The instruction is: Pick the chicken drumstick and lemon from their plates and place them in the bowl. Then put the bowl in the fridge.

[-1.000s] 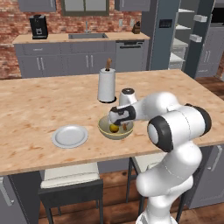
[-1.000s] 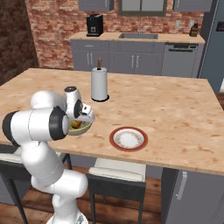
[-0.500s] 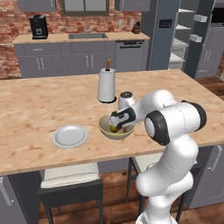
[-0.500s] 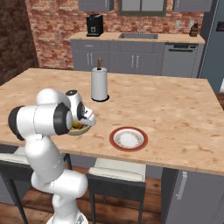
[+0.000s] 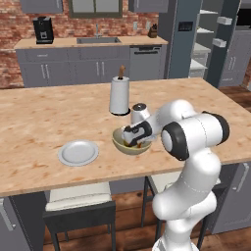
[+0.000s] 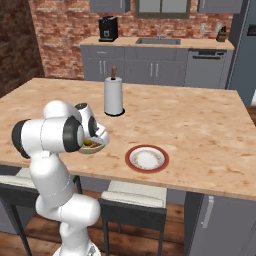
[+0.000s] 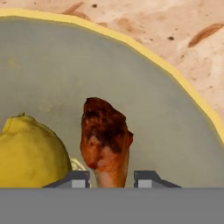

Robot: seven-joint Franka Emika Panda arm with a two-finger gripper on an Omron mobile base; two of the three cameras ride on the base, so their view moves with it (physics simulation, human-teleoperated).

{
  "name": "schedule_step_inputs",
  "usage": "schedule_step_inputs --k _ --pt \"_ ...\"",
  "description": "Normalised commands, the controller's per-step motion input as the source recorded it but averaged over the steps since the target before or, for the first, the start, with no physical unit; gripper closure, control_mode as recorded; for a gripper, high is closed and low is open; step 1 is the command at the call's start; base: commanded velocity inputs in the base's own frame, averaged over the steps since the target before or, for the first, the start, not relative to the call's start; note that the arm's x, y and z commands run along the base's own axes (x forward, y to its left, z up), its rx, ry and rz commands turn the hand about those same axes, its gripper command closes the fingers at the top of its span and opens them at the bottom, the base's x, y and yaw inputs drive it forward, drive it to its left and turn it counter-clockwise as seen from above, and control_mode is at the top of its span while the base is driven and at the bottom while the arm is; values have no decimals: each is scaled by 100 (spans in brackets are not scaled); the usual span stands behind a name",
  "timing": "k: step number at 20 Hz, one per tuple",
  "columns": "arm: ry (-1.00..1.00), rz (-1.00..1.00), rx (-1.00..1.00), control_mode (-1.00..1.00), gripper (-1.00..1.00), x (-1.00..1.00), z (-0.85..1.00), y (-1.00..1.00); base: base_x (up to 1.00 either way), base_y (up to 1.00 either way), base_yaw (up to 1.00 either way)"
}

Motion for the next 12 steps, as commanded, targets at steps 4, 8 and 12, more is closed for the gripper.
schedule_step_inputs --k 4,8,12 --pt "-1 0 1 -100 -100 0 22 0 0 0 0" --pt "-4 1 2 -100 -100 -11 52 6 0 0 0" --pt "-6 3 0 -100 -100 -23 51 5 0 0 0"
